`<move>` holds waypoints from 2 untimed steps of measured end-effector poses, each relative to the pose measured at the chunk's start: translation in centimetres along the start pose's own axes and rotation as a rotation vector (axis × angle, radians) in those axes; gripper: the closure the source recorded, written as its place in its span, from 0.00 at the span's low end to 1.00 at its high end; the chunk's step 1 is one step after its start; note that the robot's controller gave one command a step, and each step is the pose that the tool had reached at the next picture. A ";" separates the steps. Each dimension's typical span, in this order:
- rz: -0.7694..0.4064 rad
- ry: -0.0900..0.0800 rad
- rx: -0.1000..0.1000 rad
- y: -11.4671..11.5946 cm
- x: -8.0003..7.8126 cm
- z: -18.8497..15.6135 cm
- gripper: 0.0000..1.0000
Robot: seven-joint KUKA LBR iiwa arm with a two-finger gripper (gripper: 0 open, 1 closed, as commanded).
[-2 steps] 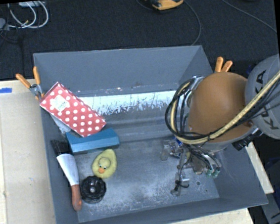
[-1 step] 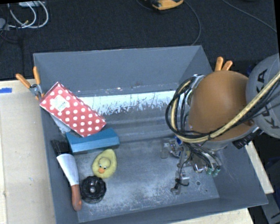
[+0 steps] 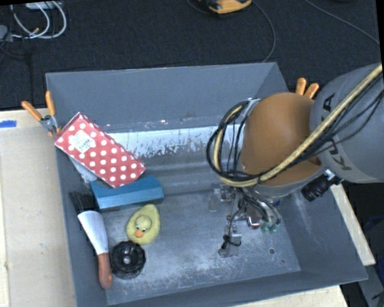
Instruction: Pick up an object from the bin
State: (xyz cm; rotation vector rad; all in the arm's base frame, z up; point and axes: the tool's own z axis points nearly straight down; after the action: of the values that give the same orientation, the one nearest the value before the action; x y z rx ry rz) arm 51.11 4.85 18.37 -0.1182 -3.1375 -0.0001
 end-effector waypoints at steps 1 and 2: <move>0.071 0.000 -0.001 2.0 -3.8 2.5 0.00; -0.014 0.007 0.002 5.6 -5.3 0.8 0.00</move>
Offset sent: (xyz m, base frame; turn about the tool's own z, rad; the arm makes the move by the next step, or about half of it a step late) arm 0.0692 0.0759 0.0176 -0.0801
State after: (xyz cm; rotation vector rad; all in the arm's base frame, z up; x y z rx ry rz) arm 56.85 10.03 17.56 -0.0967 -3.1316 0.0028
